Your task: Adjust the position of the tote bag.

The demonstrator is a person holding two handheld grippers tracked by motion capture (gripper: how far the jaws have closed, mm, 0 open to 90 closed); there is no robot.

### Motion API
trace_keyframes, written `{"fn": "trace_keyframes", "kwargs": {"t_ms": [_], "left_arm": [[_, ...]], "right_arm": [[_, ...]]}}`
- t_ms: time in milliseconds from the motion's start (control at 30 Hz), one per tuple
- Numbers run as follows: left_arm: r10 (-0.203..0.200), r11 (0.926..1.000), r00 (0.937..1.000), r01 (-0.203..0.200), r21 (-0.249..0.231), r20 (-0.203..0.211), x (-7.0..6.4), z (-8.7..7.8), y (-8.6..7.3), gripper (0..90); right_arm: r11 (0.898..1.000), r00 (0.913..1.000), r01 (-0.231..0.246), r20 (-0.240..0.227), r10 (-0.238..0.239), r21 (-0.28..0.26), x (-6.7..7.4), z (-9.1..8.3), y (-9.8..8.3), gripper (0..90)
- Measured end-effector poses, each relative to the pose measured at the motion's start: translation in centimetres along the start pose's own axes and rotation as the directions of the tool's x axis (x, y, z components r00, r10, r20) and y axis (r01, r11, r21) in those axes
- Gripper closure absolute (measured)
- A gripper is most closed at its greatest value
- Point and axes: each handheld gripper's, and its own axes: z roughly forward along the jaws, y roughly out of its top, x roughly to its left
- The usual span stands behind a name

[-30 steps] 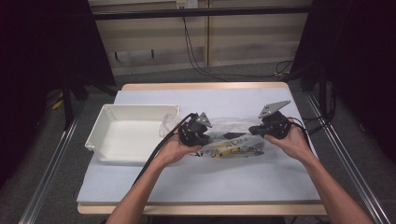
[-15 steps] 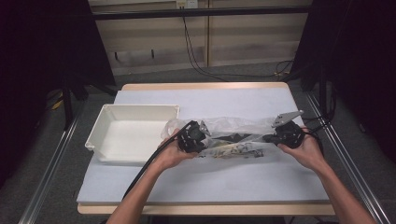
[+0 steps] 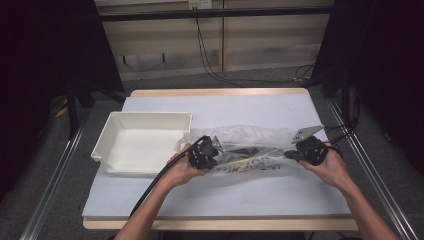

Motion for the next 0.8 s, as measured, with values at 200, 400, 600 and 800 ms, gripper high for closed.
{"fn": "trace_keyframes", "kwargs": {"t_ms": [200,400,600,800], "left_arm": [[-0.009,0.9997,0.9999,0.009,0.021,-0.006,-0.1,0.5,-0.6,88.6],[-0.015,0.9995,0.9999,0.015,0.027,-0.006,-0.3,0.4,-0.8,90.0],[-0.022,0.9994,0.9998,0.022,0.028,-0.001,-0.3,0.2,-1.1,90.0],[-0.03,0.9989,0.9995,0.029,0.036,0.012,0.0,0.0,-1.4,90.0]], "right_arm": [[0.999,0.9994,-0.034,-0.01,0.034,0.027,-0.4,0.7,-1.8,90.0],[0.997,0.998,-0.062,0.014,0.061,0.05,-0.9,0.8,-3.4,90.0],[0.995,0.9966,-0.051,0.069,0.045,0.088,-1.1,0.1,-4.3,90.0],[0.996,0.9943,-0.057,0.095,0.05,0.072,-1.4,-0.1,-4.9,90.0]]}}
